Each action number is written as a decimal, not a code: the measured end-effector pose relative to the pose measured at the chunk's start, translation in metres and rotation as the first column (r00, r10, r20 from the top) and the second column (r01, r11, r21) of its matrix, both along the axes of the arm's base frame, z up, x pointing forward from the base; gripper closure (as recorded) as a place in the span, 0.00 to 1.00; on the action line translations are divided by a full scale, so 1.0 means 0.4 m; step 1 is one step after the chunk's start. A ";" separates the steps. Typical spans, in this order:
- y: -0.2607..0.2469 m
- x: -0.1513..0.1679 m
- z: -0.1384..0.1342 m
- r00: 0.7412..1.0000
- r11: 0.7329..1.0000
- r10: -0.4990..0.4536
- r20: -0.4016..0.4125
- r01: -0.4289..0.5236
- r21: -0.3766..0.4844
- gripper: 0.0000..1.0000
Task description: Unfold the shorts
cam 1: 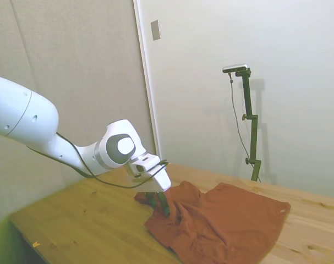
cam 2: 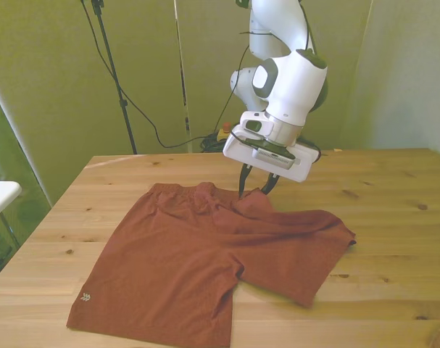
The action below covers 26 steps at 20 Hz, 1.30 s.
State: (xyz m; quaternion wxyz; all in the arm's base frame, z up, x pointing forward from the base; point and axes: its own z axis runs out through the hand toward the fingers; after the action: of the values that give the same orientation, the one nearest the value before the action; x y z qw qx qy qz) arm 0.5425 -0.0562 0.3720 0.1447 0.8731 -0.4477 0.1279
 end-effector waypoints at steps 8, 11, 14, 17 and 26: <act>0.018 -0.034 -0.018 0.995 0.996 0.090 -0.053 -0.090 0.013 1.00; 0.028 -0.060 -0.015 0.990 0.993 0.121 -0.066 -0.120 0.023 1.00; 0.054 -0.106 -0.013 0.978 0.982 0.186 -0.093 -0.182 0.051 1.00; 0.083 -0.182 -0.018 0.951 0.963 0.269 -0.149 -0.262 0.064 1.00; 0.108 -0.315 -0.034 0.894 0.927 0.375 -0.247 -0.365 0.087 0.00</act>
State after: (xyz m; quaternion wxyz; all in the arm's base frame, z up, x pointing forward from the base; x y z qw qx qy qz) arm 0.4165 -0.0132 0.3583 0.1583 0.9539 -0.2532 0.0291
